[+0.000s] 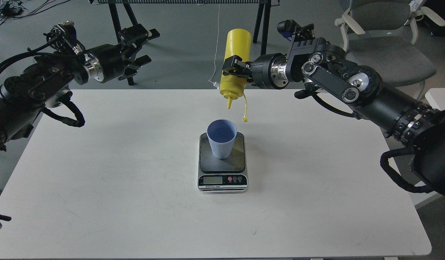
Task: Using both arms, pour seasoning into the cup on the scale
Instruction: 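Hold the inverted bottle above the cup and squeeze out seasoning, then turn the bottle upright and bring it back down near its spot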
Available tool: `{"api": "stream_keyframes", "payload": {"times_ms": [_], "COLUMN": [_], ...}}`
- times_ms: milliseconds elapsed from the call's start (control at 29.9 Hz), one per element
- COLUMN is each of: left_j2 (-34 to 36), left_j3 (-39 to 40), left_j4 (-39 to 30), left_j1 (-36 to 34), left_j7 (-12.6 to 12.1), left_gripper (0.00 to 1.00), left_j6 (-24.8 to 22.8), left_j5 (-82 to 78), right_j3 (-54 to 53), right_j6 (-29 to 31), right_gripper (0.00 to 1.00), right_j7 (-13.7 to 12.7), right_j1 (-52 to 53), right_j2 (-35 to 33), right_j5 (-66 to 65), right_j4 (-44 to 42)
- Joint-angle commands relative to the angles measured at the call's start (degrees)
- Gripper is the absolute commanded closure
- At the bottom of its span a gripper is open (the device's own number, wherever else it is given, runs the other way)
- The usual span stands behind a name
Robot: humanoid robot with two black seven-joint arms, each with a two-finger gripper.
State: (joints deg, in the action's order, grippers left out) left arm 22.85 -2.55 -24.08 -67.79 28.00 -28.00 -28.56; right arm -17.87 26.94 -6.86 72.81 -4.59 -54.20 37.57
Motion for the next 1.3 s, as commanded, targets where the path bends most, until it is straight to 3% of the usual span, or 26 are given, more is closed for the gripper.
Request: {"api": "stream_keyframes", "payload": {"times_ms": [0,970,1270], "left_j2": [0.18,0.44,0.53], "left_j3": [0.0,0.0,-0.09], "left_j4": [0.0,0.0,0.0], "left_j1": [0.11,0.38,0.29], "left_j7": [0.0,0.0,0.0], "left_gripper": [0.01,0.01,0.01], "left_j6": [0.0,0.0,0.0], "left_j5": [0.0,0.08,-0.09], "right_j3": [1.17,1.27,-4.71], "right_j6": [-1.1,-3.74,-2.6], "right_gripper": [0.83,0.83,0.83], "right_j7": [0.09,-0.17,-3.16], "right_j1": [0.06,1.73,1.81], "right_j2": [1.07,4.33,1.43], "right_j5": [-2.48,-1.97,17.43], "right_j4": [-0.05,-3.47,-3.03]}}
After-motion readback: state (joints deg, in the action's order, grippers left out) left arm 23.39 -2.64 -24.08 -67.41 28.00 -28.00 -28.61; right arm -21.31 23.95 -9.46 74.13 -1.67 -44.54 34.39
